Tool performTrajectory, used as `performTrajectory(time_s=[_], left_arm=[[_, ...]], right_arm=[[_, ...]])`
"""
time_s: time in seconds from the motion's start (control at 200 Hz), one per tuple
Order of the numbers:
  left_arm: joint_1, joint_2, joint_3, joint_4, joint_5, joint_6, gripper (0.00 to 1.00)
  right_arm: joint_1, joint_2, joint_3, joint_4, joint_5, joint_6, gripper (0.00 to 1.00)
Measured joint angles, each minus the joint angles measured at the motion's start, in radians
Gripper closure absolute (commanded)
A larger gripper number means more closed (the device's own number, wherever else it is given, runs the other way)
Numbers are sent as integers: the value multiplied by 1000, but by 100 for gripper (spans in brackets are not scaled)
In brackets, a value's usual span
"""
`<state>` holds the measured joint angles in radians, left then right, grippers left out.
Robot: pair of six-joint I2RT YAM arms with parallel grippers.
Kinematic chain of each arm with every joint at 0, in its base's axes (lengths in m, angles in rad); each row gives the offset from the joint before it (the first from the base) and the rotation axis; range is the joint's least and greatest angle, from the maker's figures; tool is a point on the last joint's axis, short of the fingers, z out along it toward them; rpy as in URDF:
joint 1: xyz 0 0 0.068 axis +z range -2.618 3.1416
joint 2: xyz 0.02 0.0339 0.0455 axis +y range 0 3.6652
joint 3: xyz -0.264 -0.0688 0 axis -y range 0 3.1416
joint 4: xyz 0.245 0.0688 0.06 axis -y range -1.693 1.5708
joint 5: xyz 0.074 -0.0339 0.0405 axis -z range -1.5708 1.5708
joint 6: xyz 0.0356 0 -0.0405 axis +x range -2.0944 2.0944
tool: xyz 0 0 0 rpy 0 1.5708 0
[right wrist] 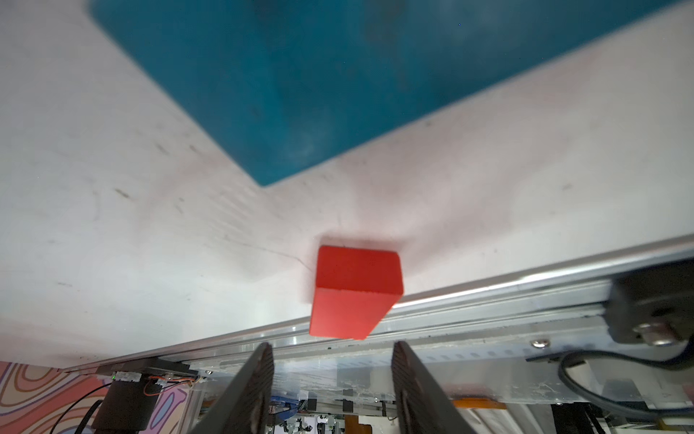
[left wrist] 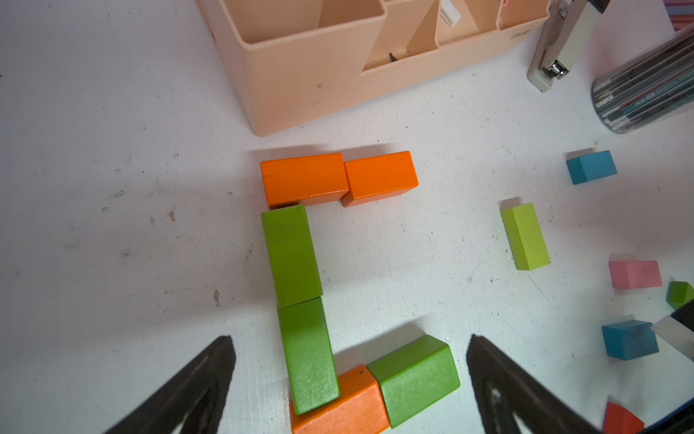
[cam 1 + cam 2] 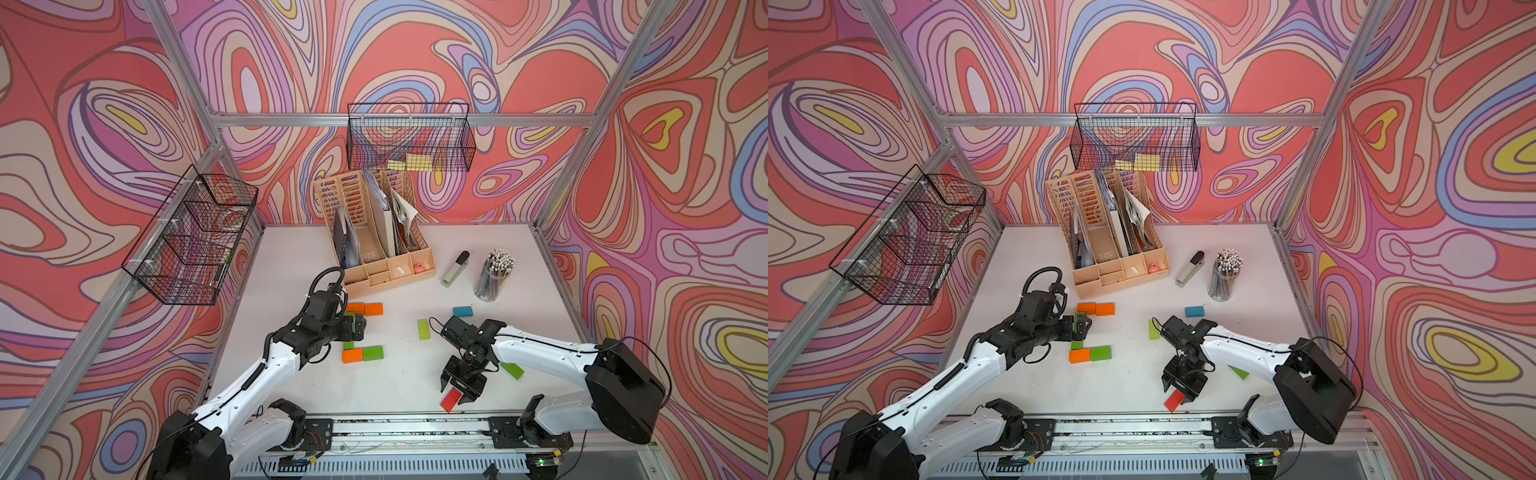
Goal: Assemble the letter c with building blocks
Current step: Pick up the building block from the center of the board, then place the building block at the center of the board.
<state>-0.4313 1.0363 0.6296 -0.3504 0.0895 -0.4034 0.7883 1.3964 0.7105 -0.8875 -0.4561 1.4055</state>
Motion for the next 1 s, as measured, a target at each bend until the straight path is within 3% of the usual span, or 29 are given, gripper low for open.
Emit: performTrajectory(time_s=[0.576, 0.856, 1.001], left_arm=[[0, 0, 0, 0, -5, 0, 1], [0, 0, 0, 0, -5, 0, 1], [0, 0, 0, 0, -5, 0, 1]], right_arm=[[47, 40, -6, 53, 69, 29, 53], [58, 47, -4, 53, 112, 25, 68], [58, 58, 14, 48, 138, 6, 71]])
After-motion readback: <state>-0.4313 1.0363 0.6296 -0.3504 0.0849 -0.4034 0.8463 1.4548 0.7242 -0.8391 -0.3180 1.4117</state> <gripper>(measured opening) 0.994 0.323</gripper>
